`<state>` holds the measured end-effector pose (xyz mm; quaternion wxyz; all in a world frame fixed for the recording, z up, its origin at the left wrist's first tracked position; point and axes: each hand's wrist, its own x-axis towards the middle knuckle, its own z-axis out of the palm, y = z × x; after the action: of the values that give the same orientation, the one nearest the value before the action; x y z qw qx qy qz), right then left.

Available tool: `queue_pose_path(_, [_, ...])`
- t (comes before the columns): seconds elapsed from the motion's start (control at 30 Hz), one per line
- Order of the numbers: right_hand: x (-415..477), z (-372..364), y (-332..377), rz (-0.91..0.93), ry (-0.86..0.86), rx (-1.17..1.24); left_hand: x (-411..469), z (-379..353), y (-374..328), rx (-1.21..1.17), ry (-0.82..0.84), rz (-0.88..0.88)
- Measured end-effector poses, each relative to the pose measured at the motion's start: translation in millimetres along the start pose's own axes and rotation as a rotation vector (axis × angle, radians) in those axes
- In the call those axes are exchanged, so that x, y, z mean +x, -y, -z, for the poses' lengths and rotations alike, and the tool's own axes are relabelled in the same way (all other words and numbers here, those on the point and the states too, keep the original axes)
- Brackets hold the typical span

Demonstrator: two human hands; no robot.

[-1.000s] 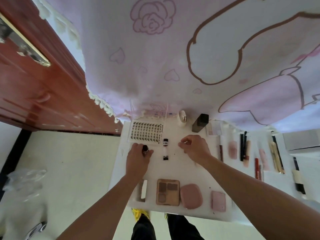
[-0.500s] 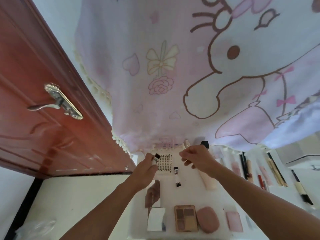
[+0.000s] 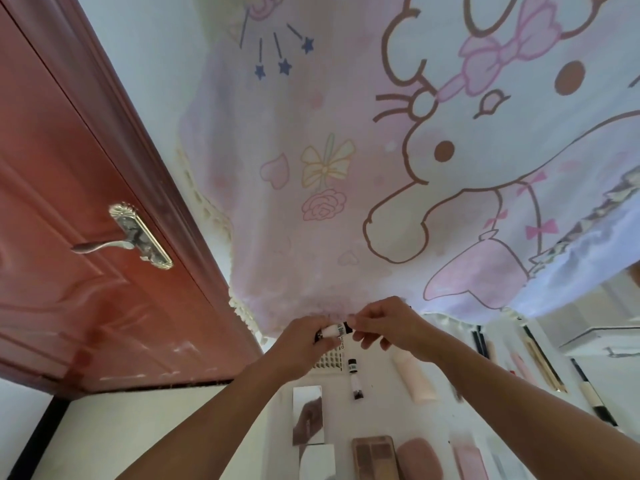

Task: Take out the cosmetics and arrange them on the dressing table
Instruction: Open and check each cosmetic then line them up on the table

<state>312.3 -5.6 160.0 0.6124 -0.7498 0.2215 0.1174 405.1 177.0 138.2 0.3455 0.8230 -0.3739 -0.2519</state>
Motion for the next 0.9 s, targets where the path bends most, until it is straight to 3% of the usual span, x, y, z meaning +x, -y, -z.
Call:
queue_pose_path(0.47, [-10,5,3,0.003,0.000,0.083,-5,0,-11,0.174,0.098,-0.013])
queue_pose_path(0.7, [-9,11,5,0.035,-0.022,0.108,-5,9,-2,-0.457,0.016,0.106])
queue_pose_path(0.9, [-9,8,13,0.063,-0.019,0.097,-3,6,0,-0.636,-0.055,0.121])
